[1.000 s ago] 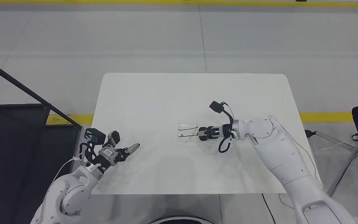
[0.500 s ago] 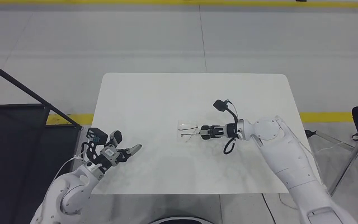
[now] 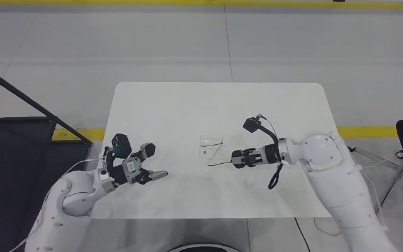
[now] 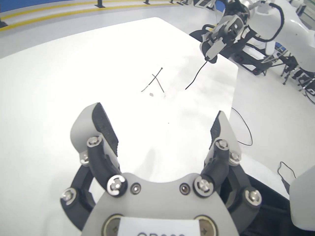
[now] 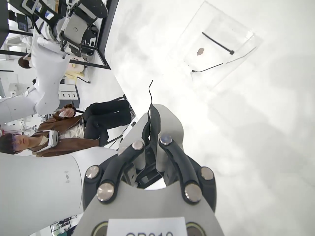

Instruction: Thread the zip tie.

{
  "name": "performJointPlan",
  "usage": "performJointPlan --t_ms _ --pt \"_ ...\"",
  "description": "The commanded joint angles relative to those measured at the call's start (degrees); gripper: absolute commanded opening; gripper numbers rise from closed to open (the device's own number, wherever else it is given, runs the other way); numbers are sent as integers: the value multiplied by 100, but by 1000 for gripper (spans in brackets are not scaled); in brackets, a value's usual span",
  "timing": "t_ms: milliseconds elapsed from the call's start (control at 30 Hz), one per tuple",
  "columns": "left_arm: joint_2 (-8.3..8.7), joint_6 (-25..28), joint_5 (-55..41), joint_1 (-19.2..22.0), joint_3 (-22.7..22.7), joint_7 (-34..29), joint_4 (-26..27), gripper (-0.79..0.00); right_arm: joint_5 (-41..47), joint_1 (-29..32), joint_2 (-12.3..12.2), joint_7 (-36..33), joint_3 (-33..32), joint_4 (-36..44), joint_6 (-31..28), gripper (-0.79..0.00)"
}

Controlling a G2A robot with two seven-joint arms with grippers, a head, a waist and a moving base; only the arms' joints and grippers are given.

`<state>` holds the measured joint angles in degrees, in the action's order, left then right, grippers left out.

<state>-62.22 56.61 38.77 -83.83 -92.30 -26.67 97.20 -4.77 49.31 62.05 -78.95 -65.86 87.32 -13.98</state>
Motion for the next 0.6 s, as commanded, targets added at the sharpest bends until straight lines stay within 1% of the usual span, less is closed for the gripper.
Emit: performJointPlan --t_ms 0,33,100,500,567 --pt "35 139 -285 129 89 -184 -117 0 56 -11 -17 -129 0 132 31 -785" --pt "54 139 -383 159 113 -271 -138 0 83 -18 -25 -188 8 173 30 -785" --pt "54 139 -383 159 113 -271 -138 0 119 -8 -33 -170 8 180 103 -785" --pt "54 139 -383 159 113 -271 -138 0 119 -8 -33 -170 8 180 103 -785" --pt "46 -20 -414 209 196 -204 -166 0 114 25 -36 -44 19 201 91 -785"
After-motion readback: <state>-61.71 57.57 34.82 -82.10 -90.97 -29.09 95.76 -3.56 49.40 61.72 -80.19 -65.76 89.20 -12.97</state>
